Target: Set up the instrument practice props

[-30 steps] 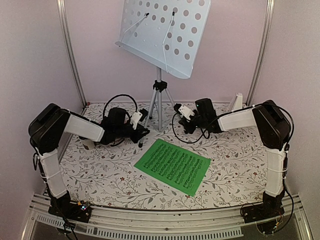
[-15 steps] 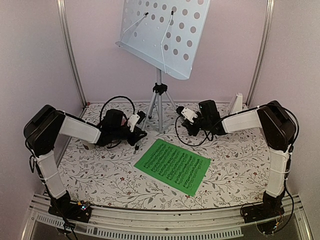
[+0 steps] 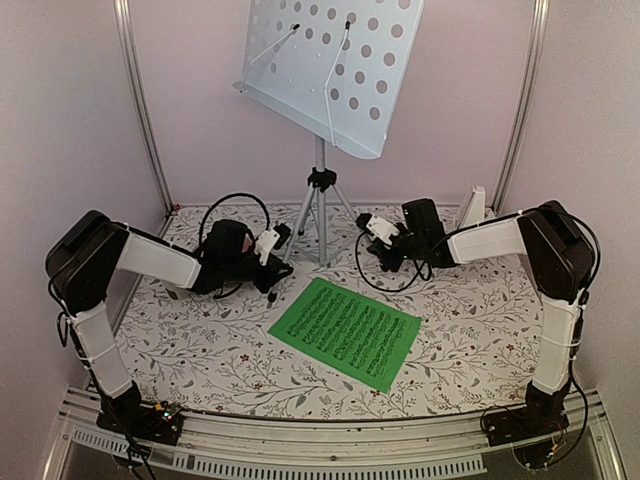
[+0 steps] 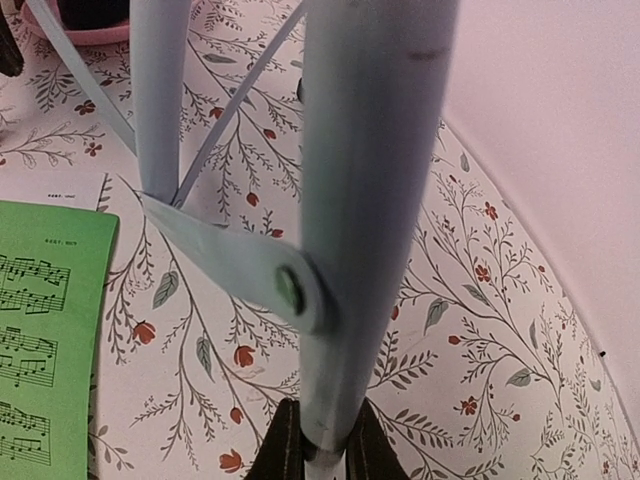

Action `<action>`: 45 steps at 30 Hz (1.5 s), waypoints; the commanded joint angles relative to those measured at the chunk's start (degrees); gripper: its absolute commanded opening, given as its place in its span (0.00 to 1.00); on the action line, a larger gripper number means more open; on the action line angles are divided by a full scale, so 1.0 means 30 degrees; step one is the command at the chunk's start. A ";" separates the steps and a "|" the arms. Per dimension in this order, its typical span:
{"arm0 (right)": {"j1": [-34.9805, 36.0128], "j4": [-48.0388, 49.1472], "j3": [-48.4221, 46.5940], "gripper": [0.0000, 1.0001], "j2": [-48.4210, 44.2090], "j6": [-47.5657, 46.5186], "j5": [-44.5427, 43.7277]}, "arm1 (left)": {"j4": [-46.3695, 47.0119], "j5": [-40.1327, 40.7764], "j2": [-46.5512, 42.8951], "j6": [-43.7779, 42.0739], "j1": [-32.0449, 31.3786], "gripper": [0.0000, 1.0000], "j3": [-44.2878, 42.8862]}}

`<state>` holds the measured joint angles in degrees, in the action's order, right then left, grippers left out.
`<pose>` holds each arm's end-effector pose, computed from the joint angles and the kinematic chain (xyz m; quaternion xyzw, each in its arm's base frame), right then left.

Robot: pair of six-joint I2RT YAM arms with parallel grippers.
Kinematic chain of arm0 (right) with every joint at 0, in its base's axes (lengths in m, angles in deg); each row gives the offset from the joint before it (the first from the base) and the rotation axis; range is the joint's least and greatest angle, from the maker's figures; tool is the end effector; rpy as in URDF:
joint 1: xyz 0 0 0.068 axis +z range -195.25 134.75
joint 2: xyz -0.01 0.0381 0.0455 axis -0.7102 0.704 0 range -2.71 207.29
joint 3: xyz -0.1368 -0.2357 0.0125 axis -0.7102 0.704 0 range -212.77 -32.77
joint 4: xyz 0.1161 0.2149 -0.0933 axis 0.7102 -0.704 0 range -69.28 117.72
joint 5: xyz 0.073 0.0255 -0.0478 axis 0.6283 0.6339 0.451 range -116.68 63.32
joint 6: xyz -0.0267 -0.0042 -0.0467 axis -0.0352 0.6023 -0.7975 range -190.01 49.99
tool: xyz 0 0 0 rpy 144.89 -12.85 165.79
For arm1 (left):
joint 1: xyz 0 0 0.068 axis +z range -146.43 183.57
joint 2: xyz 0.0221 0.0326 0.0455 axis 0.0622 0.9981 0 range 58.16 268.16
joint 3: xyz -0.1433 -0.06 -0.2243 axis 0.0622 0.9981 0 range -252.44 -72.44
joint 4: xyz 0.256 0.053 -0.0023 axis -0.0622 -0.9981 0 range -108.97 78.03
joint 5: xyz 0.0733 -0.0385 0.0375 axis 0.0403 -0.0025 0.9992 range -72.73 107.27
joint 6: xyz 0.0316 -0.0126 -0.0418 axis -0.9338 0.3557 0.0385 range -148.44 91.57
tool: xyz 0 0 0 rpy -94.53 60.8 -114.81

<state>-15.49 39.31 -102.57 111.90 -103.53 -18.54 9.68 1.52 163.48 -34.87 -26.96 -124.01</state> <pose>0.3773 0.2216 0.1636 -0.4890 0.7293 0.0468 0.4762 0.3179 -0.1986 0.1486 0.3377 0.8011 -0.2173 0.4439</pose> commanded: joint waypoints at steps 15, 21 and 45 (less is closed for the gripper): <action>0.0285 -0.0980 0.1973 0.67 -0.4538 0.0864 -0.4389 | -0.1678 0.1550 -0.0609 0.1484 0.0058 0.32 -0.0032; 0.2428 -0.1948 0.1734 0.69 -0.4773 0.3535 -0.2637 | -0.1946 0.1633 -0.1535 0.1701 0.0009 0.56 0.0179; 0.4070 -0.4518 0.0465 0.72 -0.3897 0.7923 0.1431 | -0.5047 0.5582 -0.4796 0.8301 -0.1995 0.49 0.5318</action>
<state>-1.88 26.96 -100.49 103.14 -81.08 -16.57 -2.25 16.30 147.28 -12.49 -30.52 -108.08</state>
